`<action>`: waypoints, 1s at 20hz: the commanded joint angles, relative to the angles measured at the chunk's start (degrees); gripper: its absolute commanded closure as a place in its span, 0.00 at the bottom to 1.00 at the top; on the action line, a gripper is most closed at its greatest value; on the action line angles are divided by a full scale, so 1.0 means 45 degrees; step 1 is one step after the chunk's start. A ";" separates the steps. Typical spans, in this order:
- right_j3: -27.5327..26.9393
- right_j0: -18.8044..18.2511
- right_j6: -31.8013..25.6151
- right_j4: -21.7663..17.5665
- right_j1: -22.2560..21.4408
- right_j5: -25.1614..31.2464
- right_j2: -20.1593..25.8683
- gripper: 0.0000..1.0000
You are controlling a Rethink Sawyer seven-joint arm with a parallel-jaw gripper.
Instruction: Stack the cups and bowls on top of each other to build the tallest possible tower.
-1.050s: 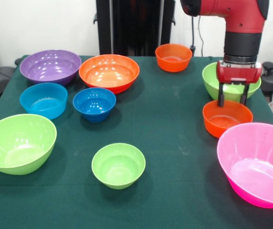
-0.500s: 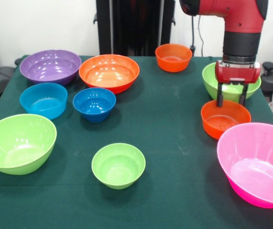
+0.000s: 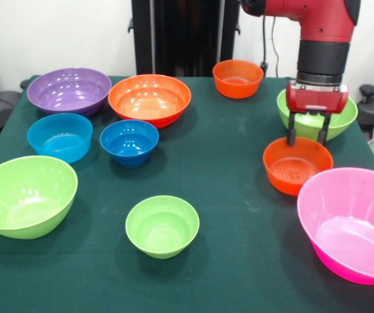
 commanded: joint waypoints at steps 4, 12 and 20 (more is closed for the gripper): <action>-0.0321 -0.0239 0.1937 0.0193 0.0480 -0.1060 -0.0259 0.00; -0.0211 -0.0176 0.2017 0.0292 0.0659 -0.1243 -0.0301 0.00; -0.0256 -0.0102 0.2136 0.0281 0.0918 -0.1608 -0.0290 0.00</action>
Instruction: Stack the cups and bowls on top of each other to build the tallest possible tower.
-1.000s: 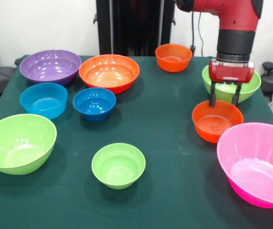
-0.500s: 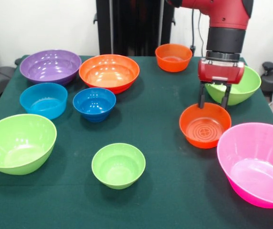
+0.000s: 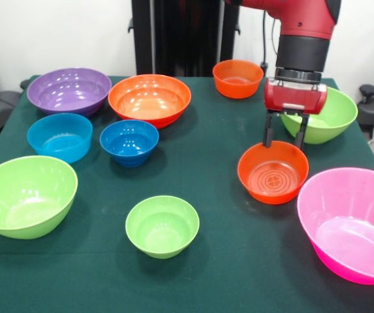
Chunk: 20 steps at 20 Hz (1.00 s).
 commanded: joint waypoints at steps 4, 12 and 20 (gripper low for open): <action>-0.0656 -0.0095 0.2096 0.0385 0.1334 -0.0915 0.0769 0.00; -0.1424 -0.0011 0.2173 0.1010 0.2059 -0.1722 0.0811 0.00; -0.2260 0.0171 0.1548 0.1375 0.2589 -0.0959 0.0832 0.00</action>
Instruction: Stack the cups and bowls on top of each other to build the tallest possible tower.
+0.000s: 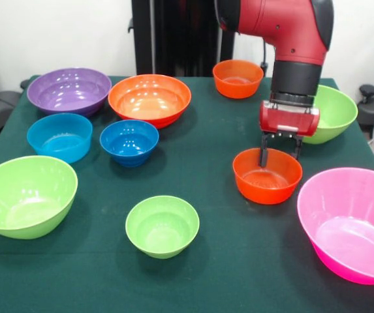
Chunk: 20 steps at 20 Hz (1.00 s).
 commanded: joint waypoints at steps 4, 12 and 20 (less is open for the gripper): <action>-0.1697 0.0080 0.1544 0.0864 0.0979 0.0633 0.0787 0.00; -0.2193 0.0103 0.1317 0.1047 0.1228 0.0994 0.0607 0.00; -0.2240 0.0058 0.1268 0.0958 0.1133 0.1101 0.0571 0.00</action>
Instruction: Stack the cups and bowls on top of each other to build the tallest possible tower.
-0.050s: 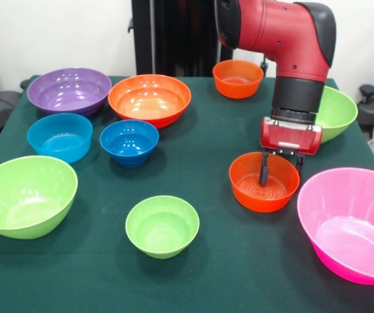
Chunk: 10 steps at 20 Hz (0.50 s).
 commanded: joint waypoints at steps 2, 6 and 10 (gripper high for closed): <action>-0.1085 0.0033 0.1339 0.0492 0.0495 0.1111 0.0700 0.00; -0.1224 0.0055 0.1258 0.0444 0.0600 0.1130 0.0644 0.00; -0.1247 -0.0029 0.1271 0.0352 0.0603 0.1130 0.0667 0.00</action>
